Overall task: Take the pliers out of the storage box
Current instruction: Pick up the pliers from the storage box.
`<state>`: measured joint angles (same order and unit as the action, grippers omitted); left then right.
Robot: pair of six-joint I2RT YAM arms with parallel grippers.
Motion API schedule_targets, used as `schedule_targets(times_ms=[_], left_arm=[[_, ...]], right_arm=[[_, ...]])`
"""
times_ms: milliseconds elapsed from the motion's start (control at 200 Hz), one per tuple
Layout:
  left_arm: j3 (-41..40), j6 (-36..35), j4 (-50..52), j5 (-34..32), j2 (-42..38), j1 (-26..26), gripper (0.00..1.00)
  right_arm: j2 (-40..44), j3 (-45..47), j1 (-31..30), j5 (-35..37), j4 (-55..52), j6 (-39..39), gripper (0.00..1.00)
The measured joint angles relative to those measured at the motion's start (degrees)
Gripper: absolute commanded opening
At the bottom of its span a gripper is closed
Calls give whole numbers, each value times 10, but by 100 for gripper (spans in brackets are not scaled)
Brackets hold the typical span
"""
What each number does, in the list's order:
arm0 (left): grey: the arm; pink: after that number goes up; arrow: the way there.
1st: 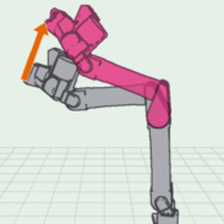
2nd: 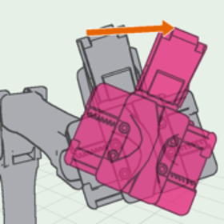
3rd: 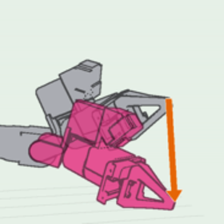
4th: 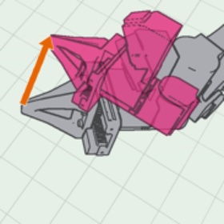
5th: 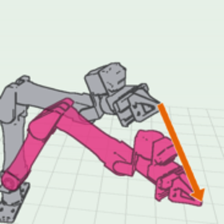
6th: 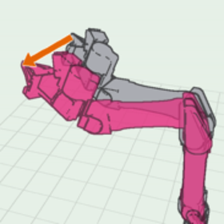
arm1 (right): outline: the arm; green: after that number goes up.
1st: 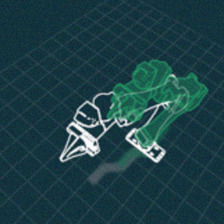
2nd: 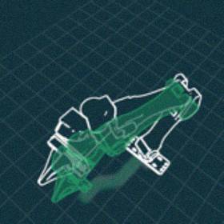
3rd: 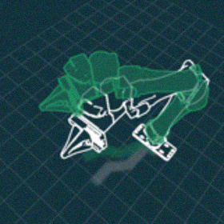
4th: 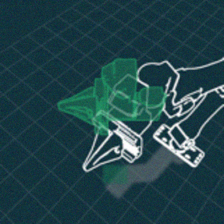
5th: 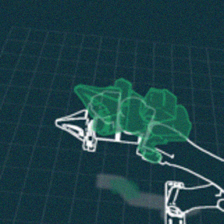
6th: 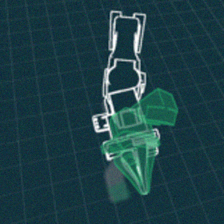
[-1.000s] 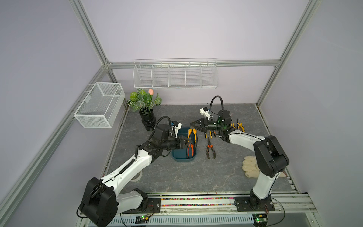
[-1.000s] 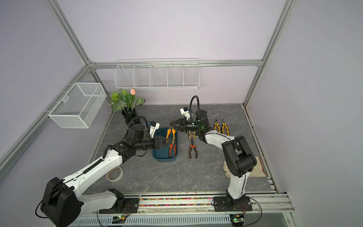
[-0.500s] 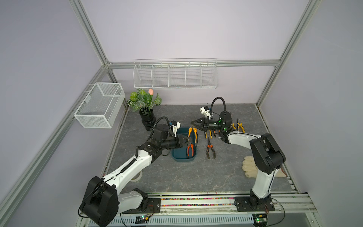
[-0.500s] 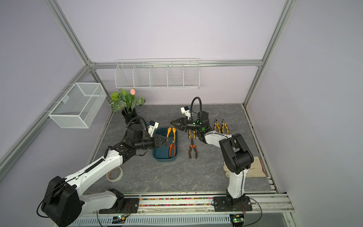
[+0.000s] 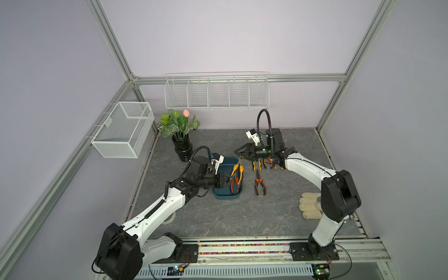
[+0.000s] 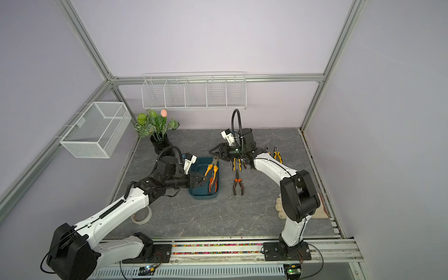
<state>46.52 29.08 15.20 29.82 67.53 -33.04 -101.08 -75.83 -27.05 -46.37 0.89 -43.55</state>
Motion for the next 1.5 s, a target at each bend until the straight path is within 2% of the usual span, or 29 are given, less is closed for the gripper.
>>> schedule_targets(times_ms=[150,300,540,745,990,1154,1499], left_arm=[[3,-34,71,-103,-13,-13,0],[3,-50,112,-198,-43,-30,0],[3,-61,121,-296,-66,-63,0],[3,-70,131,-346,-56,-91,0],[9,-74,141,-392,-39,-116,0],[14,-77,146,-406,-37,-122,0],[16,-78,164,-420,-32,-123,0]], right_arm=[[21,-24,-2,71,-129,67,50],[24,-37,-17,146,-230,94,53],[24,-37,-58,194,-279,85,53],[21,-45,-86,197,-256,52,55],[-19,-119,-119,236,-277,56,56],[-51,-151,-129,269,-306,67,62],[-78,-166,-139,288,-323,71,59]])
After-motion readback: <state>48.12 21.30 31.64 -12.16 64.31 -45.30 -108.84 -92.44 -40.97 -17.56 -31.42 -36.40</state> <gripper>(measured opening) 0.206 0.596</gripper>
